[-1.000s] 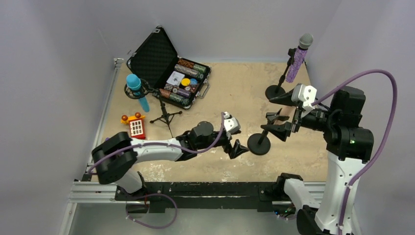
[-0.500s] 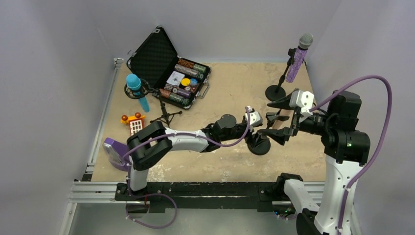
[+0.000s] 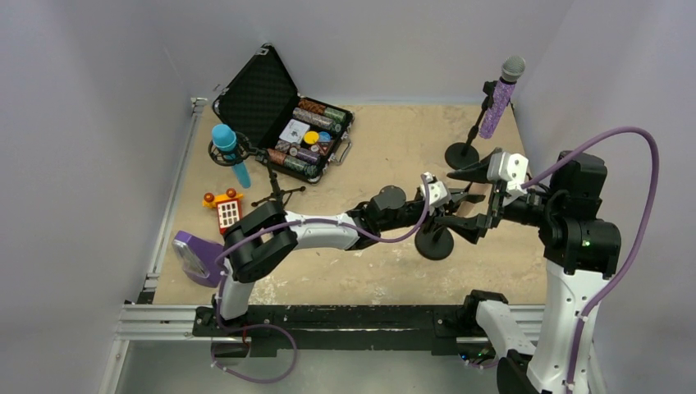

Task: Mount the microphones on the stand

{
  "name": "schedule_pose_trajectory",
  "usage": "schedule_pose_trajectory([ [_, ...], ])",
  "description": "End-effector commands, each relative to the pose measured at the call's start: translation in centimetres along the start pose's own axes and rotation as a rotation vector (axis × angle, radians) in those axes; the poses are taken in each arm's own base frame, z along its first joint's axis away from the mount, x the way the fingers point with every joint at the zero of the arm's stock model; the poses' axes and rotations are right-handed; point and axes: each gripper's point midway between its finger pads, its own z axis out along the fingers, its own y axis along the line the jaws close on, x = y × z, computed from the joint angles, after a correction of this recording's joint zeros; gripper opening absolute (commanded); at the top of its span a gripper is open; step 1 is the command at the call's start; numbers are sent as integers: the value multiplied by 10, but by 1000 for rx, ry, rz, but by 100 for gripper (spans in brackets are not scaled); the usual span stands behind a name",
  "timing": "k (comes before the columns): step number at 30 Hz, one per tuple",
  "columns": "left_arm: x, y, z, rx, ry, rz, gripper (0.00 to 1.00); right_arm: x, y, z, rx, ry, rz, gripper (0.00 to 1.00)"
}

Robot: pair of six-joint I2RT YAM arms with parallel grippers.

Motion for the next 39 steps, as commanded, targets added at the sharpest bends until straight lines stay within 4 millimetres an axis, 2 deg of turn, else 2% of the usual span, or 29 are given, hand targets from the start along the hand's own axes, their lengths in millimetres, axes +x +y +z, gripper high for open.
schedule_pose_trajectory([
  [1, -24, -3, 11, 24, -59, 44, 26, -5, 5, 1, -27, -30, -8, 92],
  [4, -27, -4, 11, 27, -65, 47, 0, -5, 6, 1, -28, -30, -5, 92],
  [8, -35, 1, 0, -4, -88, 66, 0, -5, 7, 1, -27, -31, -8, 92],
  [11, -43, 22, -18, -85, -98, 89, 0, -6, 8, 1, -27, -33, -12, 92],
  [21, -55, 152, -107, -419, -91, 55, 0, -13, 15, -1, -41, -49, -29, 92],
  [26, -52, 219, -145, -597, -81, 31, 0, -11, 16, -1, -42, -49, -30, 93],
  [29, -50, 249, -158, -688, -72, 25, 0, -10, 17, -1, -42, -48, -32, 93],
  [34, -48, 272, -165, -773, -67, 27, 0, -7, 17, -1, -39, -45, -31, 93],
  [39, -37, 270, -169, -784, -53, -1, 0, 0, 17, 0, -35, -38, -22, 93],
])
